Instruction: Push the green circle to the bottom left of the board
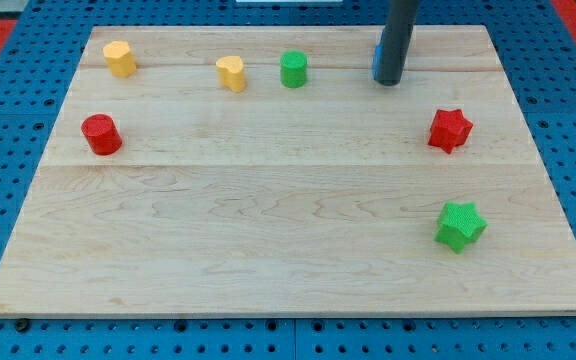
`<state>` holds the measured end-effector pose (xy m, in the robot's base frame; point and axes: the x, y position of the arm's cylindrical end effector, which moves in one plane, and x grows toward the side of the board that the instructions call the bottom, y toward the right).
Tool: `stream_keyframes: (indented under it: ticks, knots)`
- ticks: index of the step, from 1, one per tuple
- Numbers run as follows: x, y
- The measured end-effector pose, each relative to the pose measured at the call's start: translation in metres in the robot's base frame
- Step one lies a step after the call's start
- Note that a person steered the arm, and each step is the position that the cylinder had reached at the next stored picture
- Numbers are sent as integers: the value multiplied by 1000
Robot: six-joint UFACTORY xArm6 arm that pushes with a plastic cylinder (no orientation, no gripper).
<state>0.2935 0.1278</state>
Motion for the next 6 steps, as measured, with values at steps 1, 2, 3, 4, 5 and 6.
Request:
stream_keyframes:
  ticks: [1, 2, 3, 4, 5, 6]
  knots:
    - [-6, 0]
    - [-1, -5]
    - [8, -25]
    - [13, -46]
    - [13, -56]
    - [13, -61]
